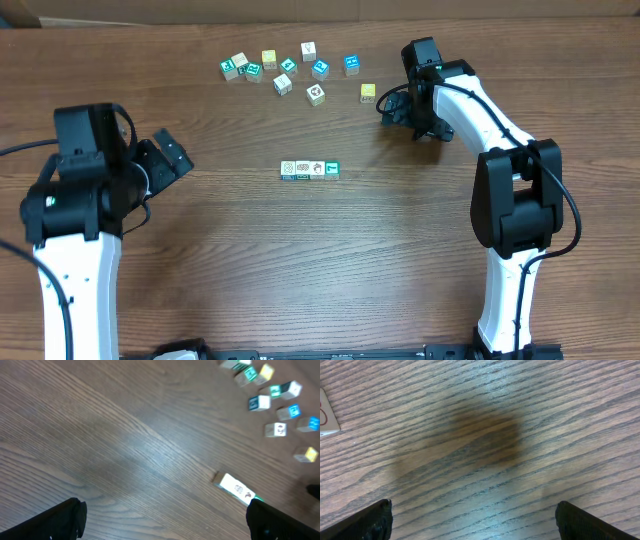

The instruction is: Form a horizontal line

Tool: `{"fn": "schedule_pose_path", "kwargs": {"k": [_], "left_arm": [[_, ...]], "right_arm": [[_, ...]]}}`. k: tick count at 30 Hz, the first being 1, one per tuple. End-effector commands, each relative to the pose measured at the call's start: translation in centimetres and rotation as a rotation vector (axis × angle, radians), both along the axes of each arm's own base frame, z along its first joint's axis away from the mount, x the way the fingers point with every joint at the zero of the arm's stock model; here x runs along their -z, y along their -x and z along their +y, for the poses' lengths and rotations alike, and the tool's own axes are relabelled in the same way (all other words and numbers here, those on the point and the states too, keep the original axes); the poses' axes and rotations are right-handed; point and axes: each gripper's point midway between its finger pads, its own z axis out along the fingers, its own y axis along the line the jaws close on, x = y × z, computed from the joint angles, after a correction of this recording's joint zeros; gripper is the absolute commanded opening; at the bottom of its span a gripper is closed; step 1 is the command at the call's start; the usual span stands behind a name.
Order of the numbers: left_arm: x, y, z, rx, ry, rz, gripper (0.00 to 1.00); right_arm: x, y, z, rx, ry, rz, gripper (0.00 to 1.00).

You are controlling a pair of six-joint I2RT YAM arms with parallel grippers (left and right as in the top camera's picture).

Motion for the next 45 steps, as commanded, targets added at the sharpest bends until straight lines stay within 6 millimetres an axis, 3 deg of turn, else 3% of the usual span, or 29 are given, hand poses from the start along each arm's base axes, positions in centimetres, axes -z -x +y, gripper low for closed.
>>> {"fn": "schedule_pose_path", "kwargs": {"k": [1,8,13,22,26,36,45], "left_arm": [[1.7,-0.6,0.1,0.007,-0.002,0.059,1.0],[2.3,-0.8,0.1,0.008,0.001,0.08,1.0],[1.5,-0.2,0.0,0.007,-0.001,0.06,1.0],[-2.7,2.4,-0.3,0.007,-0.021,-0.082,1.0],[-3.5,3.3,-0.4,0.007,-0.027,-0.124,1.0],[-0.1,5.4,-0.7,0.007,-0.016,-0.046,1.0],[-0.1,5.5,-0.7,0.007,-0.016,-0.043,1.0]], "right_arm": [[-0.2,-0.1,-0.3,0.004,0.009,-0.008,1.0],[-0.2,-0.1,-0.3,0.004,0.009,-0.008,1.0],[-0.2,-0.1,-0.3,0.005,0.009,-0.008,1.0],[-0.2,-0.1,-0.3,0.005,0.009,-0.008,1.0],[-0.2,-0.1,-0.3,0.005,0.009,-0.008,1.0],[-0.2,-0.1,-0.3,0.005,0.009,-0.008,1.0],[-0.2,-0.1,-0.3,0.005,0.009,-0.008,1.0]]}}
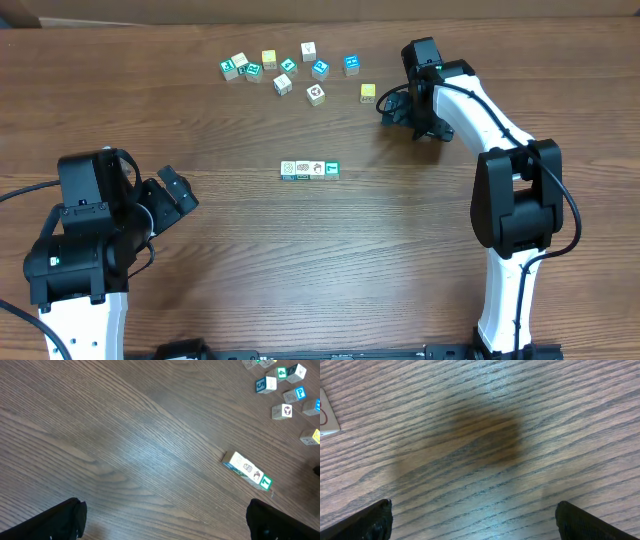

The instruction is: Form a horizontal line

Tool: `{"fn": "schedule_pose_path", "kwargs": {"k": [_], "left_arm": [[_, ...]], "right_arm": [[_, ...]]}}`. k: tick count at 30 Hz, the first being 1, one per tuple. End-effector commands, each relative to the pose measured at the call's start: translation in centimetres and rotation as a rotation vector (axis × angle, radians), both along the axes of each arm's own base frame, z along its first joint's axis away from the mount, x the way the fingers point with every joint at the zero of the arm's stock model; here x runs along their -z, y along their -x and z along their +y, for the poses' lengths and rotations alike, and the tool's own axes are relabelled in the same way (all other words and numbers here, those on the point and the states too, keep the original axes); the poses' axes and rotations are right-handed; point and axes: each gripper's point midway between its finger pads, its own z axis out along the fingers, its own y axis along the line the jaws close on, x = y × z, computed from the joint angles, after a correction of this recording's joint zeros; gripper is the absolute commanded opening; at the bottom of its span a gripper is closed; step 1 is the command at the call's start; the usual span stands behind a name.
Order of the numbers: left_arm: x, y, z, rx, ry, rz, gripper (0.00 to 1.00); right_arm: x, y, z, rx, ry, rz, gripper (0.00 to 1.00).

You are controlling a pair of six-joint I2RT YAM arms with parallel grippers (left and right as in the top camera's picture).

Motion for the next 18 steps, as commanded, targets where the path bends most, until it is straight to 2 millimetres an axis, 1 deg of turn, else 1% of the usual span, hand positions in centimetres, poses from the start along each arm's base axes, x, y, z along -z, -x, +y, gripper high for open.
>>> {"fn": "schedule_pose_path", "kwargs": {"k": [1,4,6,8,11,13,15,18], "left_arm": [[-0.6,0.2,0.0,0.007,-0.014,-0.029,0.99],[-1.4,0.4,0.0,0.007,-0.019,-0.067,1.0],[-2.3,-0.1,0.0,0.008,-0.027,-0.122,1.0],[-4.1,-1.7,0.1,0.013,-0.043,-0.246,1.0],[-8.1,-5.6,0.1,0.027,-0.076,-0.526,1.0],[-9.9,-7.3,-0.1,0.036,-0.09,-0.662,1.0],[-10.8,-8.0,-0.2,0.042,-0.097,-0.747,1.0],[-11.6,-8.1,-0.3,0.044,-0.105,-0.829,1.0]], "right_arm": [[-0.2,-0.1,-0.3,0.005,0.009,-0.008,1.0],[-0.2,-0.1,-0.3,0.005,0.009,-0.009,1.0],[-0.2,-0.1,-0.3,0.005,0.009,-0.008,1.0],[-0.2,-0.1,-0.3,0.005,0.009,-0.008,1.0],[-0.2,-0.1,-0.3,0.005,0.009,-0.008,1.0],[-0.2,-0.1,-0.3,0.005,0.009,-0.009,1.0],[-0.2,-0.1,-0.3,0.005,0.009,-0.008,1.0],[-0.2,-0.1,-0.3,0.005,0.009,-0.008,1.0]]}}
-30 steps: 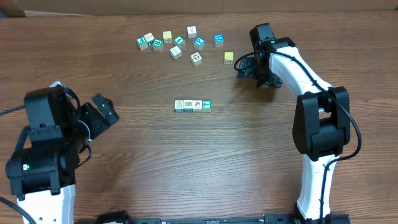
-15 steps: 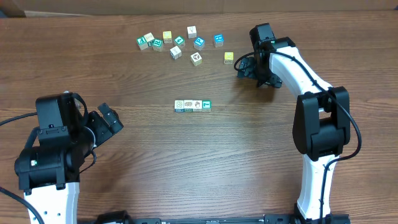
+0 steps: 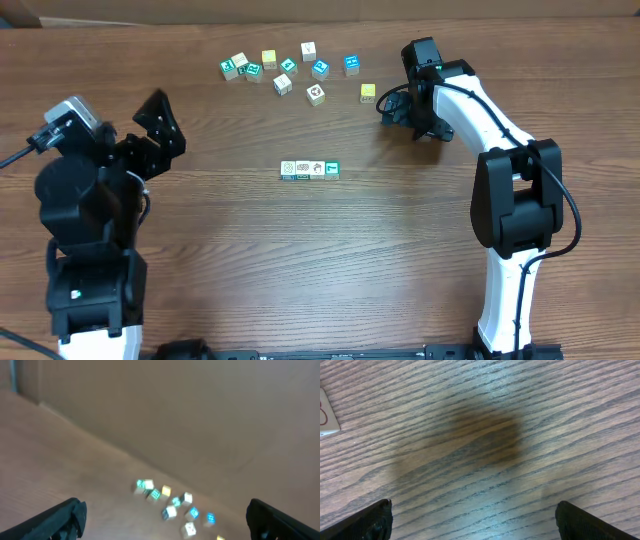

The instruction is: Form a horizontal line

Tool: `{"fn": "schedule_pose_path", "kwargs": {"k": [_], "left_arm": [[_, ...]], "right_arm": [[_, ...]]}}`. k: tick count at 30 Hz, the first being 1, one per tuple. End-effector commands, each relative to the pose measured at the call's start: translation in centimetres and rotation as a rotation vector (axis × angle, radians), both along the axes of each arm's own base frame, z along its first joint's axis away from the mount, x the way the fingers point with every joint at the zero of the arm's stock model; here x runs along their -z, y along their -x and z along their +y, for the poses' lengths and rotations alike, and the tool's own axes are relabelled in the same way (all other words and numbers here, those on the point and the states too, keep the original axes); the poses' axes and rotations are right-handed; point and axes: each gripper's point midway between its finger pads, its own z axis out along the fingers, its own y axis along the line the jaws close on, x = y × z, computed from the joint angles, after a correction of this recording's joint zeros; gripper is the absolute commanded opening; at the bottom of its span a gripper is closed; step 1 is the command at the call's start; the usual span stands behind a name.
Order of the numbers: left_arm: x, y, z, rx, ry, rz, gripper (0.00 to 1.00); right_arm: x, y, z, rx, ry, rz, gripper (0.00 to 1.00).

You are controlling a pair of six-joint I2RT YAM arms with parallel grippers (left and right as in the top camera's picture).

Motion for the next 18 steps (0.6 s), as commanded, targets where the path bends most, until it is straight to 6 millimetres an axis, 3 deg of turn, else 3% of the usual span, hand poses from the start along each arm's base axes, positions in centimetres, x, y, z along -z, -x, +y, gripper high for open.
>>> {"fn": "schedule_pose_path", "kwargs": {"k": [1,10,18], "left_arm": [[0.5,0.5,-0.2,0.003,-0.012,-0.03,1.0],[0.0,2.9,-0.4,0.001,-0.03,-0.222,1.0],[4.9,4.9,-0.6,0.002,-0.028,-0.201,1.0]], "right_arm": [[-0.2,-0.1,-0.3,0.004,0.009,-0.008,1.0],[-0.2,-0.1,-0.3,0.004,0.009,-0.008,1.0],[-0.2,-0.1,-0.3,0.004,0.009,-0.008,1.0]]}}
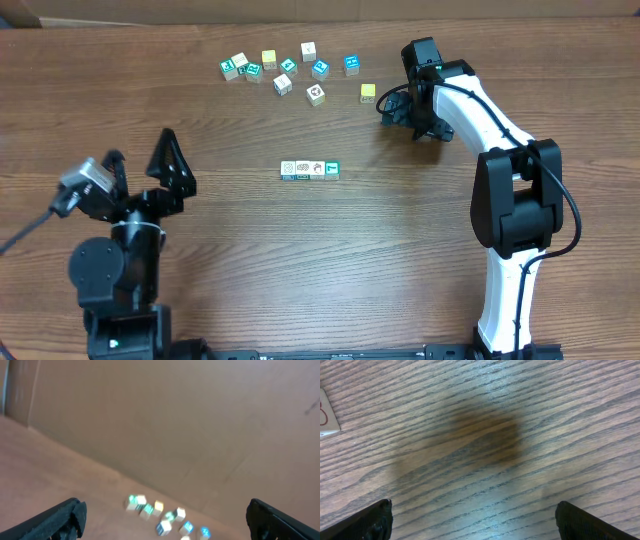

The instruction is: Form a horizontal line

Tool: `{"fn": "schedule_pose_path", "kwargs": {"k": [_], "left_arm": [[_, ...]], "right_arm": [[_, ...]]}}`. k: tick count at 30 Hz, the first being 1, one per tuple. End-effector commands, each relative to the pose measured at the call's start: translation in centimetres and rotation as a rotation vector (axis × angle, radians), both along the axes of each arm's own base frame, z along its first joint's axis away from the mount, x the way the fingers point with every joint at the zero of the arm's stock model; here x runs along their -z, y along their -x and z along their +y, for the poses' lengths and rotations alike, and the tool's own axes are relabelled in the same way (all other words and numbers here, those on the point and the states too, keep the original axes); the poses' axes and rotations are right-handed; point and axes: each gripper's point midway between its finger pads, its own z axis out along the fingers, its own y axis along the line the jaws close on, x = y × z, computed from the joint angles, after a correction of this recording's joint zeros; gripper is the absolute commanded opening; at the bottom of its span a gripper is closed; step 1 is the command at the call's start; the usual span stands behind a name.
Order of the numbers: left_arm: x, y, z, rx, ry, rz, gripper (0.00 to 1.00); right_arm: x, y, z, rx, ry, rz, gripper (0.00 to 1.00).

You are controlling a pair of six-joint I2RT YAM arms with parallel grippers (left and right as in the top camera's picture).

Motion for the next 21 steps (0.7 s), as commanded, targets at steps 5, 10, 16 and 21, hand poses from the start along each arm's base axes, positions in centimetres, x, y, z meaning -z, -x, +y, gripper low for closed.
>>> {"fn": "schedule_pose_path", "kwargs": {"k": [5,10,16,21], "left_arm": [[2.4,1.7,-0.3,0.001,-0.014,-0.058,1.0],[3.3,2.5,-0.3,0.001,-0.019,-0.11,1.0],[3.4,3.2,-0.4,0.0,-0.023,-0.156,1.0],[3.9,3.6,-0.4,0.0,-0.024,-0.168,1.0]], "right_arm": [[-0.2,-0.1,-0.3,0.005,0.009,-0.008,1.0],[-0.2,-0.1,-0.3,0.005,0.009,-0.008,1.0],[-0.2,-0.1,-0.3,0.005,0.009,-0.008,1.0],[-0.2,-0.1,-0.3,0.005,0.009,-0.008,1.0]]}}
